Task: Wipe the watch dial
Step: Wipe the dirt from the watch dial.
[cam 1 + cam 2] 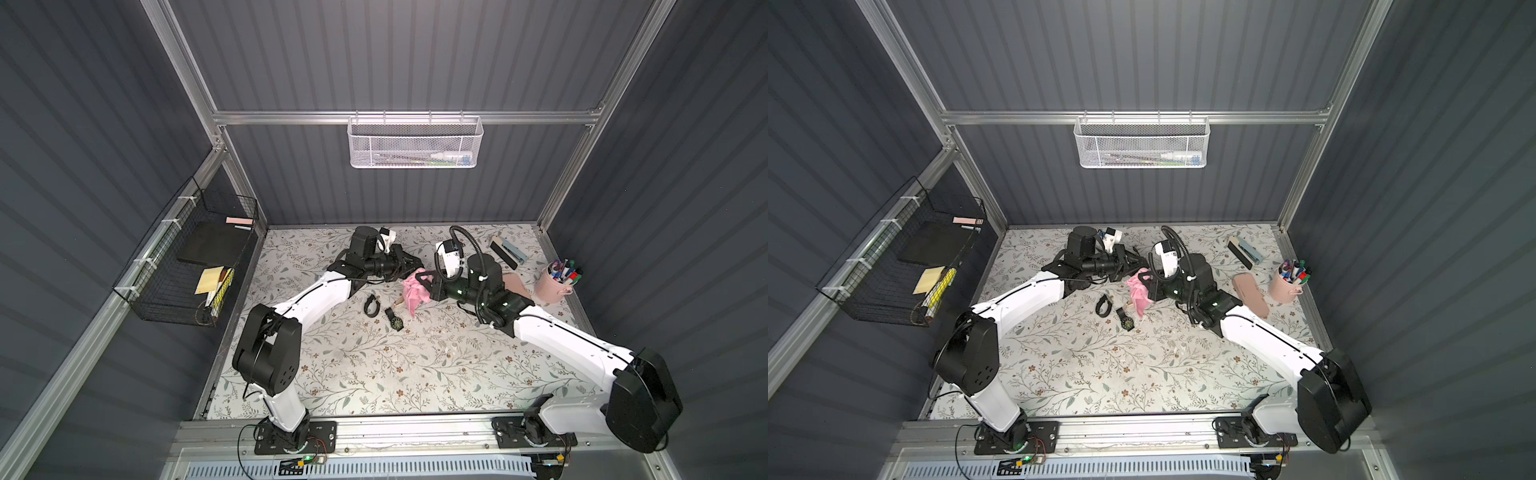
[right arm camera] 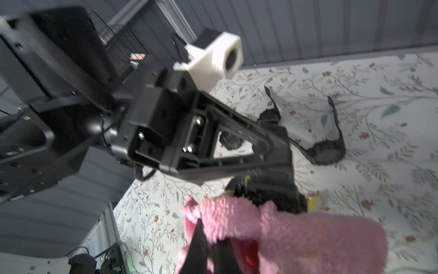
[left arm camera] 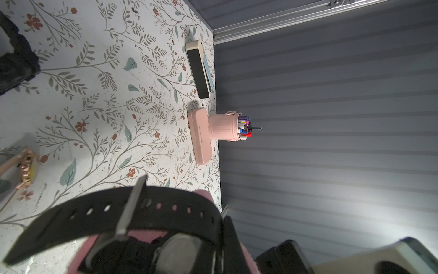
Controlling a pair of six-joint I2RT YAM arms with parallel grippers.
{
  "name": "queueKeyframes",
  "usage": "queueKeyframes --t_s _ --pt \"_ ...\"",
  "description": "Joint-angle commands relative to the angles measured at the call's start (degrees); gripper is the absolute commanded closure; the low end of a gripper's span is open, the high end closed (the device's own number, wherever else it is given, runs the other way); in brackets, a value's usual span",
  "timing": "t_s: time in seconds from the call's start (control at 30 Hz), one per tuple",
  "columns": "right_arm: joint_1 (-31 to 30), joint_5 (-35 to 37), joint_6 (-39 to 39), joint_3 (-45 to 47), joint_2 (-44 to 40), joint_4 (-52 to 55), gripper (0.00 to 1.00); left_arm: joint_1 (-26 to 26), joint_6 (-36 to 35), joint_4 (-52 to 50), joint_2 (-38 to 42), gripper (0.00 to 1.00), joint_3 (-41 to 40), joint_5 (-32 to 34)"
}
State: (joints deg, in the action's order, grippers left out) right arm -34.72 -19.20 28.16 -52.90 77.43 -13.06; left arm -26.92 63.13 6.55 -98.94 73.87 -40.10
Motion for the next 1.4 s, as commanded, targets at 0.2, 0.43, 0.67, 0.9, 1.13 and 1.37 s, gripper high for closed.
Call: queueKeyframes --t_s 0.2,0.43,0.67,0.9,1.13,1.37 --pt "-0.55 13.08 2.75 2.41 5.58 -15.69 1.00 -0.86 1.32 2.32 0.14 1.00 -1.54 -1.04" --pt "-0.46 25.71 -0.48 6.09 1.01 -10.80 1.00 -0.85 1.48 1.98 0.06 1.00 -0.57 -2.21" --pt "1.50 29.58 0.56 3.83 0.72 1.02 1.00 -0.86 1.64 1.85 -0.63 1.00 0.55 -3.22" --pt "1.59 27.78 2.02 3.83 -3.70 11.40 1.00 -0.77 1.21 1.01 -1.76 1.00 2.47 -4.33" --pt "-0.34 12.22 -1.02 5.62 -7.50 5.91 1.00 -0.81 1.20 0.97 -2.53 1.00 3.41 -4.94" --pt "-3.11 7.88 -4.40 1.52 -3.86 4.27 1.00 -0.79 1.03 1.45 -2.74 1.00 3.74 -5.31"
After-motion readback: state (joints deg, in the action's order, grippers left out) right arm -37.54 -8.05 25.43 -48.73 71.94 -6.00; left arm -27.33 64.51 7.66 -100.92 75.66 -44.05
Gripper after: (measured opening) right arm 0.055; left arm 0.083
